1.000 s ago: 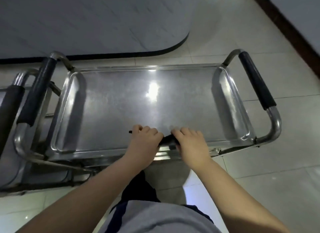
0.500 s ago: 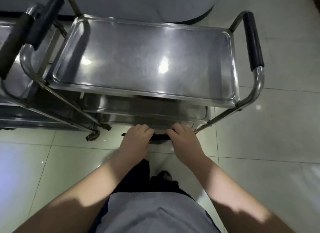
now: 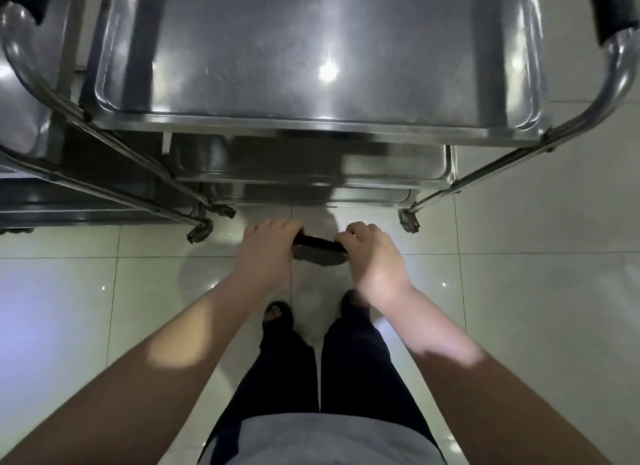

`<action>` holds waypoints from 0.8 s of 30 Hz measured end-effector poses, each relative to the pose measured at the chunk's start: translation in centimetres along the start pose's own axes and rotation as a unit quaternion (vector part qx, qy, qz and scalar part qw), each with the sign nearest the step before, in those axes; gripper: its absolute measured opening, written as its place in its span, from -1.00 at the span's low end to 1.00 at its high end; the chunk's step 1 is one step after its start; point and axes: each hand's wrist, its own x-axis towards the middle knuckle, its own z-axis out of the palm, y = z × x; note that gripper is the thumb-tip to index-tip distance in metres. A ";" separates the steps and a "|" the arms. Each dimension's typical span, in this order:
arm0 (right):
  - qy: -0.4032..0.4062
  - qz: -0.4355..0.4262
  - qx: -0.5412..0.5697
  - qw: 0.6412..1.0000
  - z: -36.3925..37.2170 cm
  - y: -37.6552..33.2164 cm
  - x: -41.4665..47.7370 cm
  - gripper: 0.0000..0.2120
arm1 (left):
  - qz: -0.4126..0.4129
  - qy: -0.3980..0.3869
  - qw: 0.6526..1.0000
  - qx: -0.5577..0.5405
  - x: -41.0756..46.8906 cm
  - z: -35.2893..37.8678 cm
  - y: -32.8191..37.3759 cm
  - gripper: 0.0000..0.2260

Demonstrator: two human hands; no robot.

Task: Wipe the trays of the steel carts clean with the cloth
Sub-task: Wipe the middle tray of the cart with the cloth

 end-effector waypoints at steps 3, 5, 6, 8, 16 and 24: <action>0.014 0.023 0.017 1.000 3.1 0.8 1.4 -0.65 | 0.005 0.000 1.000 -0.016 2.1 1.7 -2.1 -0.82; 0.027 0.038 0.027 0.999 4.8 1.9 2.3 -0.65 | -0.001 0.008 0.999 -0.039 3.6 3.2 -2.8 -0.81; 0.028 0.047 0.036 0.998 5.7 2.7 3.0 -0.65 | -0.008 0.013 0.998 -0.054 4.5 4.1 -3.0 -0.80; 0.033 0.059 0.061 0.996 7.7 4.7 4.5 -0.63 | -0.014 0.020 0.997 -0.079 6.4 6.2 -3.4 -0.77; 0.118 0.002 0.077 0.990 16.6 14.9 9.9 -0.74 | 0.001 0.048 0.981 -0.186 14.5 16.5 -5.1 -0.70; 0.224 -0.095 0.056 0.968 21.3 22.5 14.4 -0.68 | 0.111 0.157 0.963 -0.186 22.1 20.8 -6.9 -0.85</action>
